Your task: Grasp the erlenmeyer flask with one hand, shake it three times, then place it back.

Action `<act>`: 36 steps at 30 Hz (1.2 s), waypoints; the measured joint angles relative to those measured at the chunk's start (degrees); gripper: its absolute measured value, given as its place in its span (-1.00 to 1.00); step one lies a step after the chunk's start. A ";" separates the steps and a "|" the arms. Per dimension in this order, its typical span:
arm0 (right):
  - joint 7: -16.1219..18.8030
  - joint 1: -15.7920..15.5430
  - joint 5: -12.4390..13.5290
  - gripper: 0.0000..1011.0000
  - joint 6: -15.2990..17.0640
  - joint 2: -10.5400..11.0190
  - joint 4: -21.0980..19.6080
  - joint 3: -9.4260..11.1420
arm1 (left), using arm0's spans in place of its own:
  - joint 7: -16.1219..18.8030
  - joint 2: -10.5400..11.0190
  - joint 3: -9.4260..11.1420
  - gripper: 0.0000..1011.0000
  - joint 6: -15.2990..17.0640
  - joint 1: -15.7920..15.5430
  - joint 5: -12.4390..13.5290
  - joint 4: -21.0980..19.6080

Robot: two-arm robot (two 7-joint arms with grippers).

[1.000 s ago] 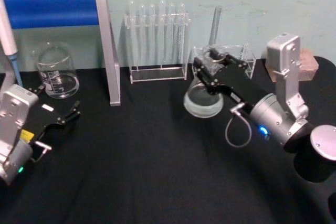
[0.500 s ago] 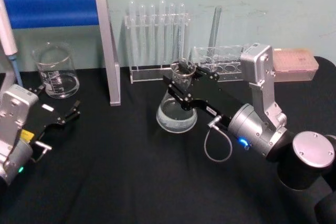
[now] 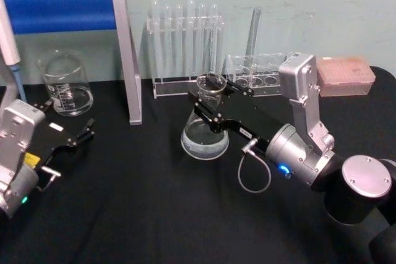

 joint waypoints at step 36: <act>3.49 1.03 -0.91 -0.10 -6.55 -0.99 9.93 -2.94 | 0.00 0.00 0.00 0.98 0.00 0.00 0.00 0.00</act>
